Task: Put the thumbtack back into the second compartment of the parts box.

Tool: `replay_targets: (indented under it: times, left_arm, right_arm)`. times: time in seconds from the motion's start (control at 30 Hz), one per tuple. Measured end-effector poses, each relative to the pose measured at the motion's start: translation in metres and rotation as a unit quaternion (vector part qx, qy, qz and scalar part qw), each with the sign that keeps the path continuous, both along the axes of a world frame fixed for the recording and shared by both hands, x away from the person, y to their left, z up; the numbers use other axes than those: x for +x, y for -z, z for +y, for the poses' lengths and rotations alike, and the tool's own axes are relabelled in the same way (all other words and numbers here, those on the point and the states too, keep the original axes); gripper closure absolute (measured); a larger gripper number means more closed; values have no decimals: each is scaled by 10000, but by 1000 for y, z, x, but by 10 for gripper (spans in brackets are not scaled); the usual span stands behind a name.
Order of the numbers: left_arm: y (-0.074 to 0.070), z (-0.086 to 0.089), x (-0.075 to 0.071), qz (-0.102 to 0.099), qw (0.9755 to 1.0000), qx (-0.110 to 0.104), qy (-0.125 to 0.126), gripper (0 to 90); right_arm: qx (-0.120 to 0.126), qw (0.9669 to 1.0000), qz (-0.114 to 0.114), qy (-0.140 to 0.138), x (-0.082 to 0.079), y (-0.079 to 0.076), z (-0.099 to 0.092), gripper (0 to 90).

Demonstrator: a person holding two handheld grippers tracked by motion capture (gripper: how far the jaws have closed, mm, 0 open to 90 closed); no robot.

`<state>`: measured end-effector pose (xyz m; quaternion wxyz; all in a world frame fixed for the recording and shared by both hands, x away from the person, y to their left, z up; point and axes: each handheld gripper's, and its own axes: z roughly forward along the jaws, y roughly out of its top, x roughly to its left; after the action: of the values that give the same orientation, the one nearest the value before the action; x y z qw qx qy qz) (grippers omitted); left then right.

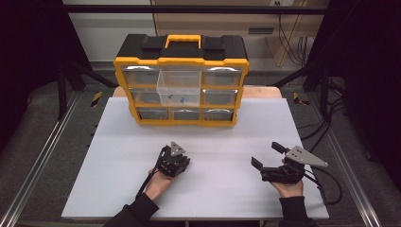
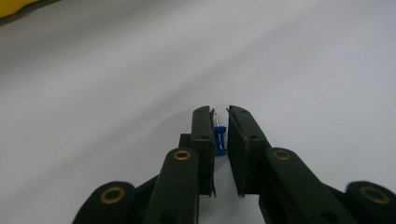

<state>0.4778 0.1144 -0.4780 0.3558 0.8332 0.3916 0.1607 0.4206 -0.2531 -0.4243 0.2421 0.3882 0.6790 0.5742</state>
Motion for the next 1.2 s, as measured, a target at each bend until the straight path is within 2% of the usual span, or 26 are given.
replay_targets:
  times: [0.3,0.4,0.6,0.93,1.2]
  left_arm:
    - [0,4,3,31,10000,-37,79,834]
    - [-1,5,3,60,9999,-22,101,835]
    - [-6,9,2,43,9998,-159,78,836]
    - [-35,22,-6,-188,9987,-441,189,836]
    - [-68,39,-13,-451,9958,-769,189,836]
  right_arm:
    - [17,10000,14,-13,0,-1,0,6]
    - [-74,10000,-29,-56,0,0,-1,6]
    - [-66,10000,-9,-57,0,0,-2,6]
    - [-63,10000,-4,-55,0,0,-1,6]
    - [-74,10000,-31,-55,0,0,-2,6]
